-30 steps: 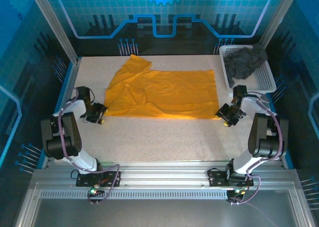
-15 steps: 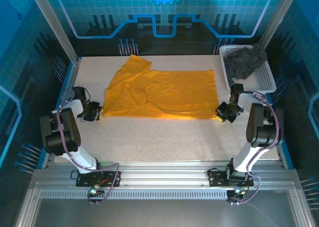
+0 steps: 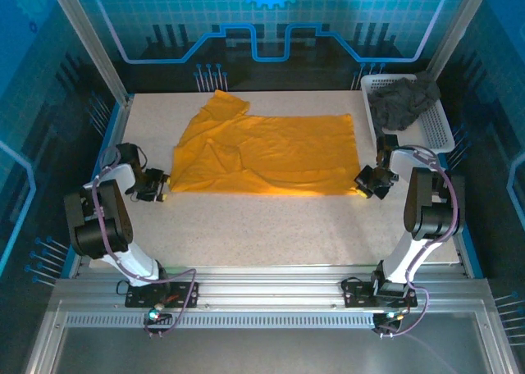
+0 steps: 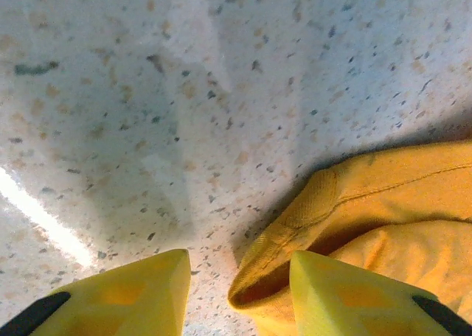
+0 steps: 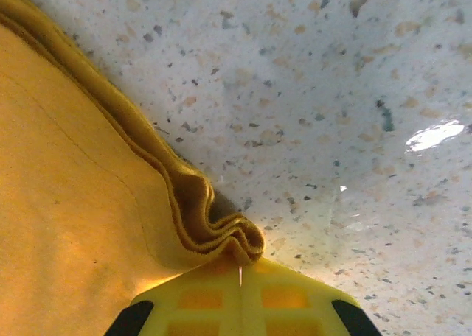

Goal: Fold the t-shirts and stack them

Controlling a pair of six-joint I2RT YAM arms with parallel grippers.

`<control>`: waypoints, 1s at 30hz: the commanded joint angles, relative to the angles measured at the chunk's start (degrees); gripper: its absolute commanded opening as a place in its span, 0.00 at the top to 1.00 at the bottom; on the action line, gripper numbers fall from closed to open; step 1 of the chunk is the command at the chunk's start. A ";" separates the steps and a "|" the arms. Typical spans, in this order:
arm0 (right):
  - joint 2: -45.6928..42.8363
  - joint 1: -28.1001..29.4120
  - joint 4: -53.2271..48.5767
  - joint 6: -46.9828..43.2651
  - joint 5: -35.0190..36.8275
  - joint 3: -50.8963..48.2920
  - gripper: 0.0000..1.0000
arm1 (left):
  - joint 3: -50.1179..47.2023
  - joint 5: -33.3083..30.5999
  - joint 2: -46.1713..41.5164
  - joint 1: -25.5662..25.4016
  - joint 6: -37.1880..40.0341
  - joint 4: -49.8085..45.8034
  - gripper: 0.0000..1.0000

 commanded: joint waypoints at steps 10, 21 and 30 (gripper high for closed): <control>1.23 0.68 -2.81 -1.98 2.23 1.22 1.00 | -0.50 3.20 1.56 -3.12 -4.88 2.30 0.57; 0.03 0.72 -4.28 -2.59 5.15 0.99 1.00 | 3.69 -4.51 1.56 -2.99 0.12 -7.34 0.99; -2.73 0.86 -7.47 -4.10 6.95 0.09 1.00 | 2.21 -5.37 -2.09 -0.93 3.86 -12.73 1.00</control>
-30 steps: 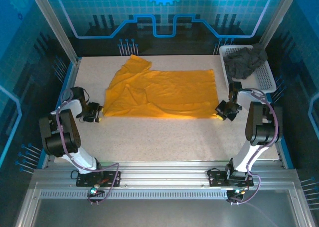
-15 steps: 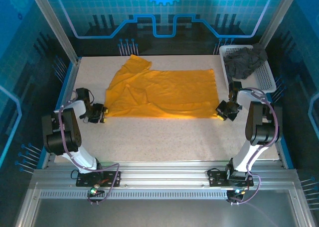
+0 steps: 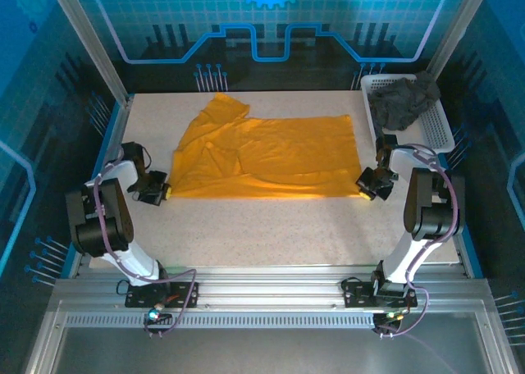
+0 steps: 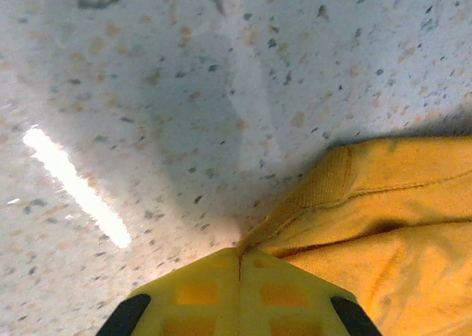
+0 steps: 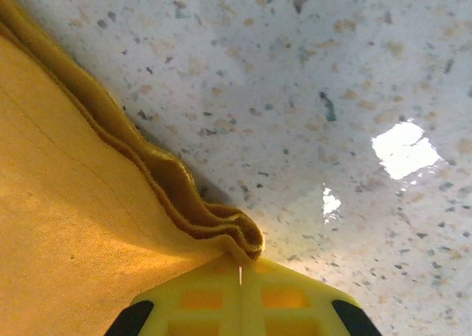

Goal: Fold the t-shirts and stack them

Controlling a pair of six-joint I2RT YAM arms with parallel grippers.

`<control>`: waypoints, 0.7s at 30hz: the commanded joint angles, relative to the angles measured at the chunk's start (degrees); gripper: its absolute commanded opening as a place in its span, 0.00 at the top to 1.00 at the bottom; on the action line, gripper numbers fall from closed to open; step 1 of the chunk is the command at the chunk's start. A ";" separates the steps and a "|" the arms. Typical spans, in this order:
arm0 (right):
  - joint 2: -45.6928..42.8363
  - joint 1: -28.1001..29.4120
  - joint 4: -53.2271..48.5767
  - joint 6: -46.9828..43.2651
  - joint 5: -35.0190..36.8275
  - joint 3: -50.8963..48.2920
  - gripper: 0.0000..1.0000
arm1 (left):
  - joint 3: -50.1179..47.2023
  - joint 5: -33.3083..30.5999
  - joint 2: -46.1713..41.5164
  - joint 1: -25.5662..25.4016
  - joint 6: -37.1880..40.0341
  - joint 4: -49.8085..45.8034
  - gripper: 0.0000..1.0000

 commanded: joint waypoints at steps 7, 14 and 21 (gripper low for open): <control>-6.77 0.73 -8.60 -0.83 4.51 -3.59 1.00 | -3.72 -4.08 -8.06 1.05 3.48 -9.08 1.00; -12.69 1.06 -11.09 2.15 4.58 -10.02 1.00 | -10.75 -6.97 -16.48 1.02 3.02 -12.17 0.96; -11.50 1.38 -8.15 3.75 2.40 -14.85 1.00 | -14.32 -7.21 -14.91 1.07 1.98 -8.24 0.91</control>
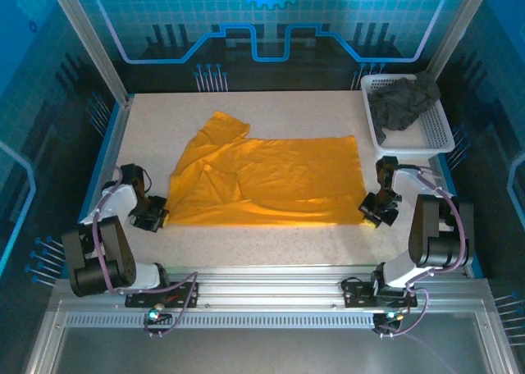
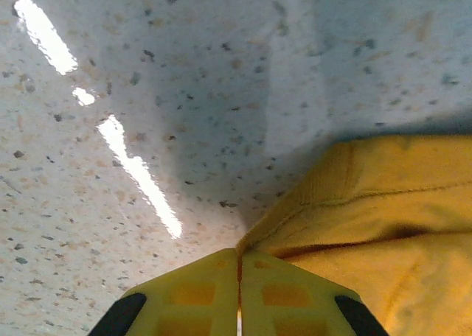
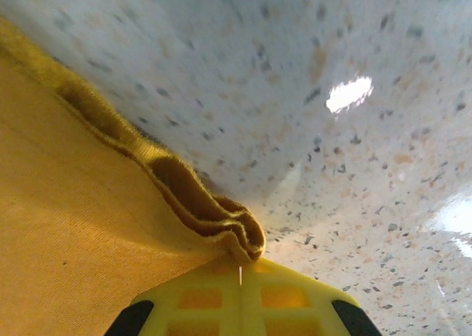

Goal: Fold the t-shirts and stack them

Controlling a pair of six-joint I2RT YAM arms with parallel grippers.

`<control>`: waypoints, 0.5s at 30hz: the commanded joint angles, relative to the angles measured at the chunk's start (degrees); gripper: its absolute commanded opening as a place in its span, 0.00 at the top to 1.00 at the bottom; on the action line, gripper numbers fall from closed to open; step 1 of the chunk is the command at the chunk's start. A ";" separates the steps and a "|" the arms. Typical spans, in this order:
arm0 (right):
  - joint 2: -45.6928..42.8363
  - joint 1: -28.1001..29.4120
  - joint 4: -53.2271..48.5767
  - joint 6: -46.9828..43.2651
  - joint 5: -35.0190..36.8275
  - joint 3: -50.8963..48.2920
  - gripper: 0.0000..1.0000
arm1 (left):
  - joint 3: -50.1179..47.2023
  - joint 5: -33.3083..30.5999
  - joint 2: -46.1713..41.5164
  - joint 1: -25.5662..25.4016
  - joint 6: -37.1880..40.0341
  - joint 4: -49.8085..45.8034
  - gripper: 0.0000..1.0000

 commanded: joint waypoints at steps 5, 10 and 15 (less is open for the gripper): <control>-1.00 0.71 2.03 0.29 -0.17 0.20 0.84 | 1.26 -2.22 3.42 0.63 1.37 3.43 0.83; -6.41 1.73 -0.74 -1.66 1.35 5.64 0.62 | 4.50 -5.81 -0.04 0.10 1.46 -0.84 0.49; -12.73 6.80 0.60 -6.14 -3.02 9.92 0.54 | 11.73 -10.46 -6.51 -8.22 0.43 -3.49 0.44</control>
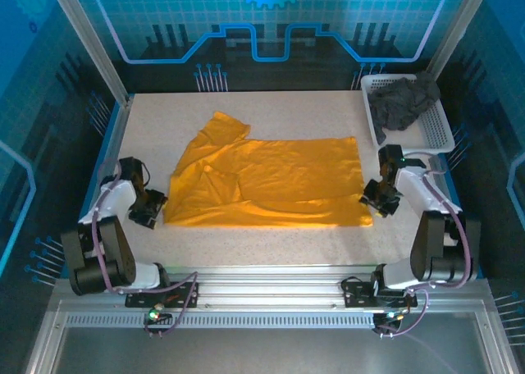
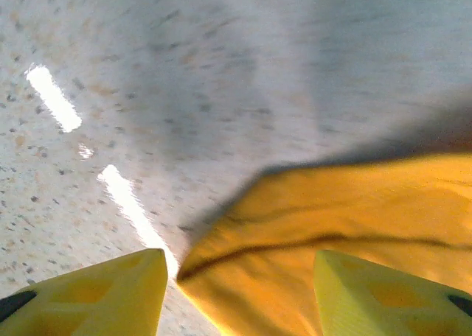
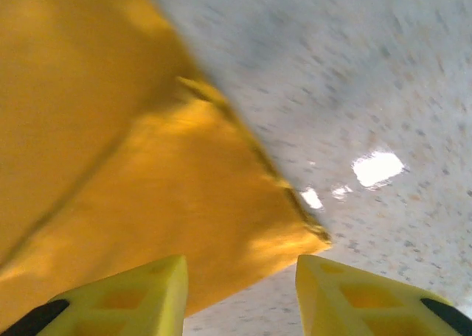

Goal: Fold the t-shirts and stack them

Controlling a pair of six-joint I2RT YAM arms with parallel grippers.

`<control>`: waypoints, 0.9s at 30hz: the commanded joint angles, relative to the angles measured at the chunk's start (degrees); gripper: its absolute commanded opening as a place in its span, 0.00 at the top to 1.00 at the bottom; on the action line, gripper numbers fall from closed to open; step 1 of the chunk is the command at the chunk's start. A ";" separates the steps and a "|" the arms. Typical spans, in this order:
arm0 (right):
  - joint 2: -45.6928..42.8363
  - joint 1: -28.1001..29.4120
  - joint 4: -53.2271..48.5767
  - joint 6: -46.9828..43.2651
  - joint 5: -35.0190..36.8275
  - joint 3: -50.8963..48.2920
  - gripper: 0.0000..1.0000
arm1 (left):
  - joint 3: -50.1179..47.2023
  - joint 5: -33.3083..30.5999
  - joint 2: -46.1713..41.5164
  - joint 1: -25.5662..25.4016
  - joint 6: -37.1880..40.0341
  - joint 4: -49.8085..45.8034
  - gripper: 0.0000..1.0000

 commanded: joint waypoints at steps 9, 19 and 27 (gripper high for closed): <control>-5.00 20.04 18.00 -4.60 -22.89 -1.18 0.54 | 25.40 1.07 18.77 -29.61 8.69 3.20 0.55; -6.50 21.40 21.29 0.36 -24.17 -3.86 0.54 | 36.89 -6.95 36.26 -37.32 22.08 -2.49 0.65; -7.54 21.35 22.60 2.80 -24.40 -7.88 0.57 | 39.10 -8.33 40.92 -39.33 25.84 -1.38 0.62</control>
